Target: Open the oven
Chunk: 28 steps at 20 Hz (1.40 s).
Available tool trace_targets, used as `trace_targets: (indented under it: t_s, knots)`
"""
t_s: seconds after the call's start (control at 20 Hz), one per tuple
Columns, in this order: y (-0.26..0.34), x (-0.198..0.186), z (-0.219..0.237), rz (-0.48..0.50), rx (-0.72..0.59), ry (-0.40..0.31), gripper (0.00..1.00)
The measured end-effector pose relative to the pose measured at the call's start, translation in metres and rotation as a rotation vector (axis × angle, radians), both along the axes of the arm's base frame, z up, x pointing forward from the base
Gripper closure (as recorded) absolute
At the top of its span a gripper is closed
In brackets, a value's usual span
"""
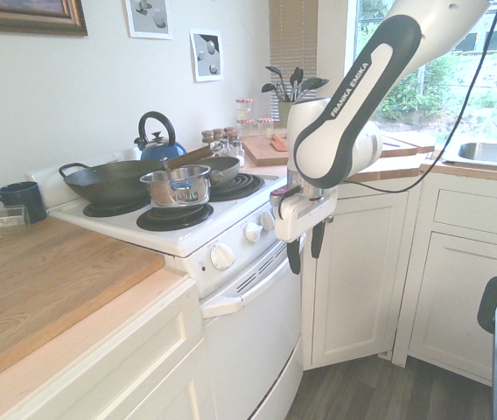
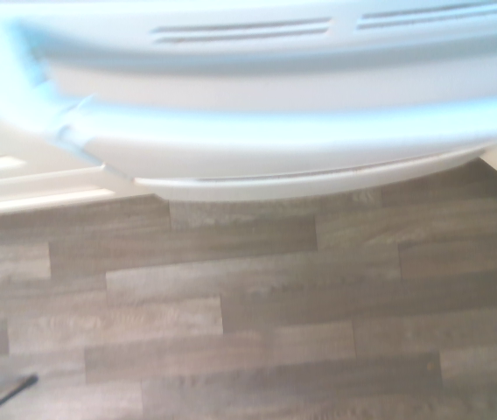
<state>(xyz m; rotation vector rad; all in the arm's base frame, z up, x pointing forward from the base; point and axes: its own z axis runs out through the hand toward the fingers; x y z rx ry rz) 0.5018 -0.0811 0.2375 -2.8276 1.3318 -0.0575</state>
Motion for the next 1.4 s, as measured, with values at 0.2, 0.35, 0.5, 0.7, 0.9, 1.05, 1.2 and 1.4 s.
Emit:
trace_targets:
  t_s: [0.2,0.35,0.5,0.7,0.9,1.05,1.2,1.4]
  knots:
    - [-0.015,0.033,-0.001,-0.008,0.007,-0.050,0.00]
    - [-0.021,0.055,-0.009,-0.018,0.007,-0.085,0.00]
    - [-0.025,0.075,-0.029,-0.024,-0.002,-0.100,0.00]
    - [-0.032,0.098,-0.054,-0.035,-0.008,-0.099,0.00]
    - [-0.043,0.094,-0.066,-0.037,-0.013,-0.072,0.00]
    - [-0.051,0.092,-0.068,-0.006,-0.022,-0.068,0.00]
    - [-0.057,0.087,-0.071,0.026,-0.034,-0.073,0.00]
    - [-0.070,0.071,-0.076,0.043,-0.047,-0.074,0.00]
